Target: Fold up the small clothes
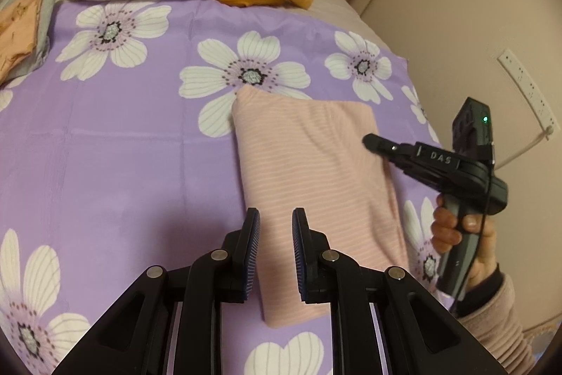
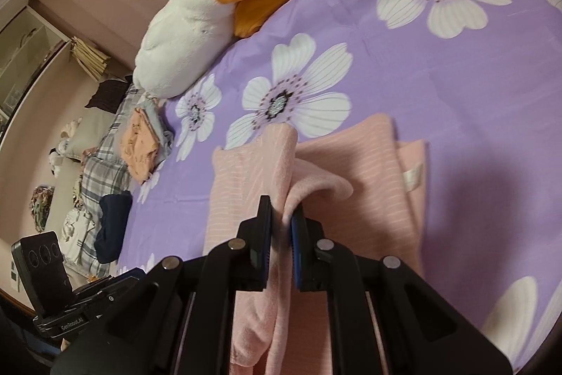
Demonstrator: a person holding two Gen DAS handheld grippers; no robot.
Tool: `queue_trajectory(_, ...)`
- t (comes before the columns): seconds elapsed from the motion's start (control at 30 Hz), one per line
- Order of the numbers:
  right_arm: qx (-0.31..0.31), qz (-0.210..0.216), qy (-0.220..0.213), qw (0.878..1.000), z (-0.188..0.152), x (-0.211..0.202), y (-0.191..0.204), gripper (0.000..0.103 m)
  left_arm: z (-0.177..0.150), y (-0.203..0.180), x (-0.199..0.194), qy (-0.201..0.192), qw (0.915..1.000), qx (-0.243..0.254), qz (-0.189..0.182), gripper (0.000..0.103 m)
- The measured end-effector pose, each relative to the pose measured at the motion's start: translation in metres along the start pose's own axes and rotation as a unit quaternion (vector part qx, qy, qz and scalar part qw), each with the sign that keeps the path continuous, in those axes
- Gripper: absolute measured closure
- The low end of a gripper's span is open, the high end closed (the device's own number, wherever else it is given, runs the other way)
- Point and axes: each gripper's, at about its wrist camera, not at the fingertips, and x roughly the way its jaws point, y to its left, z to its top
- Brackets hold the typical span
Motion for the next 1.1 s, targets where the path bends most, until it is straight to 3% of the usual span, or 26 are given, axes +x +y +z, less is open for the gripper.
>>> queue_trajectory(0.57,0.032,-0.06,-0.02,0.998,0.008,-0.013,-0.062,0.092,0.002,-0.022,0.056,0.034,0.9989,0.033,0.004,0.088)
queue_trajectory(0.73,0.013,-0.074,-0.025,0.997,0.007,-0.024,-0.06,0.089,0.004,-0.028,0.068,0.036,0.9982,0.046,0.007,0.088)
queue_trajectory(0.97,-0.038,-0.02,-0.032,0.999,-0.015,-0.042,-0.025,0.087,0.004,-0.033,0.078,0.042,0.9975,0.056,0.002,0.088)
queue_trajectory(1.1,-0.083,-0.005,0.001,0.997,-0.043,-0.034,-0.004,0.087,0.004,-0.036,0.084,0.047,0.9969,0.063,0.003,0.088)
